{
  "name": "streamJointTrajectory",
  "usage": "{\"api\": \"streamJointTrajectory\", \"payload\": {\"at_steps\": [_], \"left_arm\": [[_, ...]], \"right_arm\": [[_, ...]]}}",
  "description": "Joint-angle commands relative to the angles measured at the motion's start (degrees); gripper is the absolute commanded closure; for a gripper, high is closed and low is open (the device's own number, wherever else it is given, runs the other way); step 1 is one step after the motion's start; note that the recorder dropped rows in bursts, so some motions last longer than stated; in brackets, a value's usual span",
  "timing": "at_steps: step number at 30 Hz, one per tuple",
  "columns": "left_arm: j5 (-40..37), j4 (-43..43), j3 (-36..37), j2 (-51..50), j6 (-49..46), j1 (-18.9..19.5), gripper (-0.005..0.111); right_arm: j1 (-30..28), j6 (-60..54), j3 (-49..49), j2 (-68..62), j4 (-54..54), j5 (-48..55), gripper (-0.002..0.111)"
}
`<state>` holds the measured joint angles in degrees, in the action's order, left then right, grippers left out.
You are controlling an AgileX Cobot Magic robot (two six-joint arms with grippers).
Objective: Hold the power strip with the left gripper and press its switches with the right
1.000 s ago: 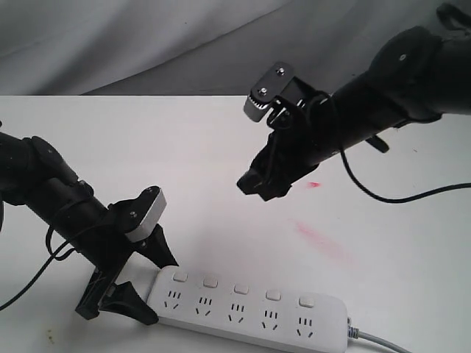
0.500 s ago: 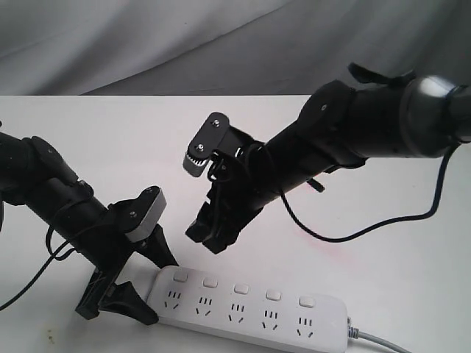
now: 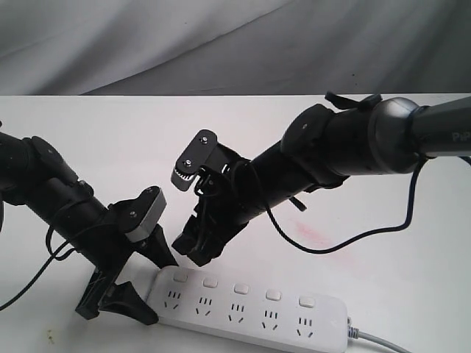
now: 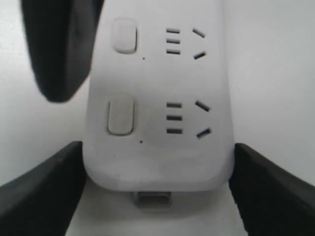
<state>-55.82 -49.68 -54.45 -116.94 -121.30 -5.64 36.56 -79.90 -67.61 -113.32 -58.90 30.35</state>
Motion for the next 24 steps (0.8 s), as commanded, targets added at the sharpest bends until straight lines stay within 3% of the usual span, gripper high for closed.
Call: {"api": "streamJointTrajectory", "payload": {"at_steps": [1,9,24], "left_arm": [[3.36,7.11,1.59,-1.83,1.37,-0.58,0.057],[3.36,7.11,1.59,-1.83,1.37,-0.58,0.057],[3.36,7.11,1.59,-1.83,1.37,-0.58,0.057]], "right_arm": [[0.35,-0.98,-0.34,-0.26,-1.03,-0.36,0.045],[3.04,-1.25,-0.22,-0.48,-0.27,-1.31,0.045],[2.87,-1.62,-0.22,-1.88,-0.15,-4.27,0.045]]}}
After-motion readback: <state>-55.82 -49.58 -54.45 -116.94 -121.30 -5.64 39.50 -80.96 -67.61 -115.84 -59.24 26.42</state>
